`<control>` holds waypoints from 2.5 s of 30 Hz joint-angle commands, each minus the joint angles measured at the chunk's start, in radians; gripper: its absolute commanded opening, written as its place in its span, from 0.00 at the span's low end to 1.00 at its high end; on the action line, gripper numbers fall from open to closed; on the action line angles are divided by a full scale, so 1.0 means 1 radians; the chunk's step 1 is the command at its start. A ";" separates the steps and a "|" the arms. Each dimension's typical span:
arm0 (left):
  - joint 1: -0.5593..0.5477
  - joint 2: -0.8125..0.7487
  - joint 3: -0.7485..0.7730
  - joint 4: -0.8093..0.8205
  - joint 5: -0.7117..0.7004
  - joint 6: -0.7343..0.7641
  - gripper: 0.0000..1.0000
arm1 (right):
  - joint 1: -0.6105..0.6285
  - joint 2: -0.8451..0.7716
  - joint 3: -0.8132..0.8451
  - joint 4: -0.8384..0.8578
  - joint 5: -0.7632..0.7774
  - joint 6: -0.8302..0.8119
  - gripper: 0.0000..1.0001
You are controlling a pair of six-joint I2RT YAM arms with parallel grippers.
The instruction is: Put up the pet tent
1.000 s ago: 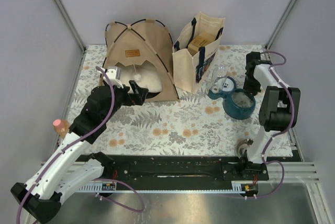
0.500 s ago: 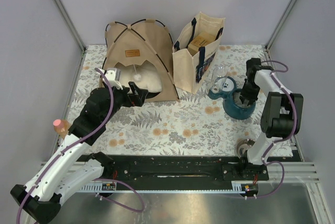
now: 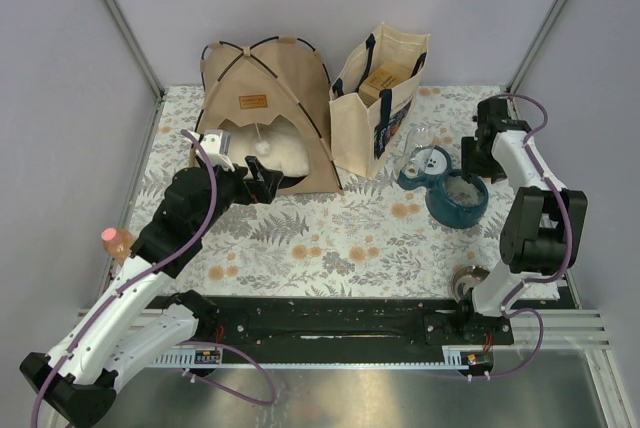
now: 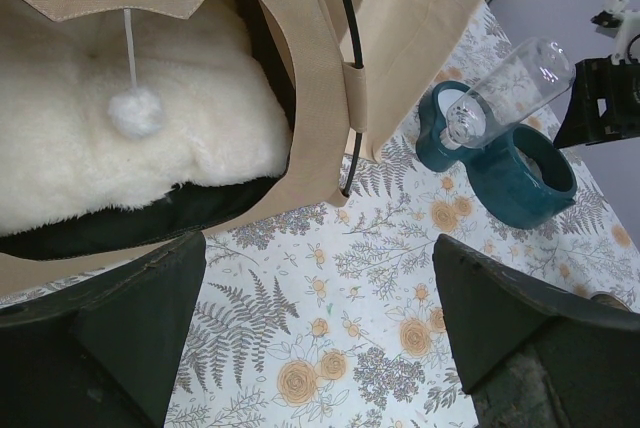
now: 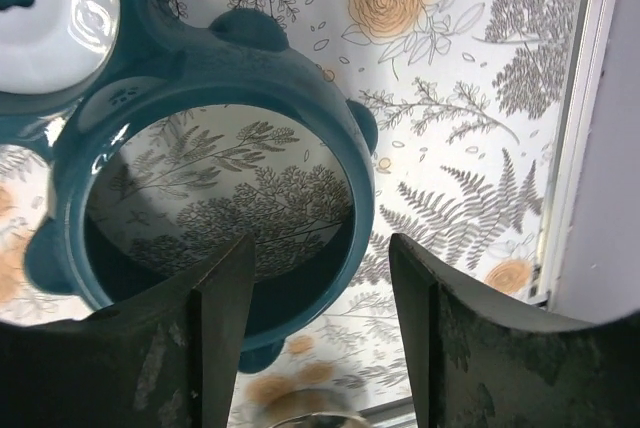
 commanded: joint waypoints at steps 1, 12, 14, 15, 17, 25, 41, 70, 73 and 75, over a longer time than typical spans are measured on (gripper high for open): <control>0.006 -0.002 0.011 0.039 0.001 0.003 0.99 | -0.001 0.037 0.000 0.067 -0.045 -0.237 0.65; 0.009 -0.010 0.029 0.015 -0.010 0.016 0.99 | -0.001 0.207 0.113 0.126 -0.077 -0.316 0.63; 0.009 -0.007 0.032 0.010 -0.012 0.017 0.99 | -0.003 0.233 0.133 0.120 -0.073 -0.300 0.60; 0.009 -0.005 0.037 0.009 -0.016 0.019 0.99 | -0.001 0.241 0.144 0.115 -0.065 -0.285 0.58; 0.010 -0.002 0.037 0.009 -0.021 0.019 0.99 | -0.001 0.251 0.150 0.114 -0.044 -0.260 0.48; 0.013 0.009 0.034 0.019 -0.013 0.013 0.99 | -0.001 0.232 0.110 0.118 -0.014 -0.224 0.13; 0.017 -0.003 0.017 0.032 0.004 0.017 0.99 | 0.014 0.139 0.003 0.071 -0.039 -0.089 0.14; 0.020 -0.005 -0.017 0.048 0.030 -0.012 0.99 | 0.183 -0.229 -0.298 0.049 -0.087 1.051 0.63; 0.018 -0.011 -0.015 0.045 0.021 -0.009 0.99 | 0.183 -0.218 -0.226 0.000 -0.025 0.937 0.68; 0.018 -0.022 -0.015 0.039 0.014 -0.006 0.99 | 0.183 -0.227 -0.192 0.008 0.007 0.797 0.70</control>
